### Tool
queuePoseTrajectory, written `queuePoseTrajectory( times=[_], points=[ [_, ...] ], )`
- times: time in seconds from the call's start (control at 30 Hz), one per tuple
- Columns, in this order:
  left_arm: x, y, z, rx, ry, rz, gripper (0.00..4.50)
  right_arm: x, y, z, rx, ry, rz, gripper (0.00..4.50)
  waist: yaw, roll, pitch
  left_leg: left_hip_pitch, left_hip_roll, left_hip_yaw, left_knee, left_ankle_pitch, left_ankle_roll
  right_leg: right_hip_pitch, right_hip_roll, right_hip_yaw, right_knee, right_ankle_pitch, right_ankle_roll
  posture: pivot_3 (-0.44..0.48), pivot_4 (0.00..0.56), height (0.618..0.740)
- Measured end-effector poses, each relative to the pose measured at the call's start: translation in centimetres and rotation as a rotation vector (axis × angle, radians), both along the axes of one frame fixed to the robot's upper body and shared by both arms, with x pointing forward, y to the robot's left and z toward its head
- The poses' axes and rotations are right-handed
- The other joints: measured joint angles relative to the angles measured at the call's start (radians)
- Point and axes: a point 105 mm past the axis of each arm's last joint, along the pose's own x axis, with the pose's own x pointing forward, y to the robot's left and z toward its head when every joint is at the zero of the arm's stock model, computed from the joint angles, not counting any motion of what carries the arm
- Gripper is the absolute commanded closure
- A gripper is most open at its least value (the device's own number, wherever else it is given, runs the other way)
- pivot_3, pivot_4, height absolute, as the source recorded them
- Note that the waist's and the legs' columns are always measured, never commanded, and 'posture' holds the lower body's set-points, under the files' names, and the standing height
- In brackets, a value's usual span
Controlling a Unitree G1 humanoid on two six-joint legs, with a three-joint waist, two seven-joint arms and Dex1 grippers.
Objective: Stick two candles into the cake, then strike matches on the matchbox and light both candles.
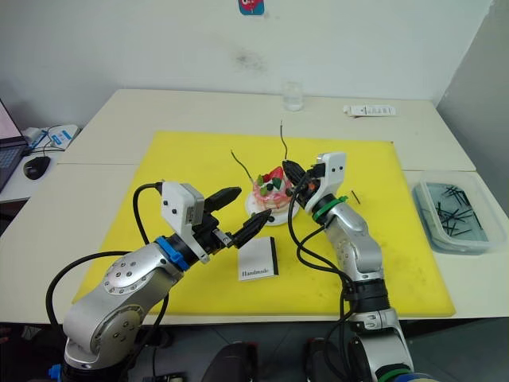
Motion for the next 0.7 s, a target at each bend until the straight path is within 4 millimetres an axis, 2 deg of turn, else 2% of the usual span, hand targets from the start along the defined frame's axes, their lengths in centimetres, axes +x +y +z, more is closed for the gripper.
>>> queuePoseTrajectory(
  times=[0.7],
  points=[
    [-0.18,0.12,-0.37,0.026,0.015,-0.012,0.0,0.37,-0.17,-0.69,-0.007,0.006,-0.024,4.47,0.0,0.0,0.0,0.0,0.0,0.0,0.0,0.0,0.0,0.0,0.0,0.0,0.0,0.0,0.0,0.0,0.15,0.74]
  ],
)
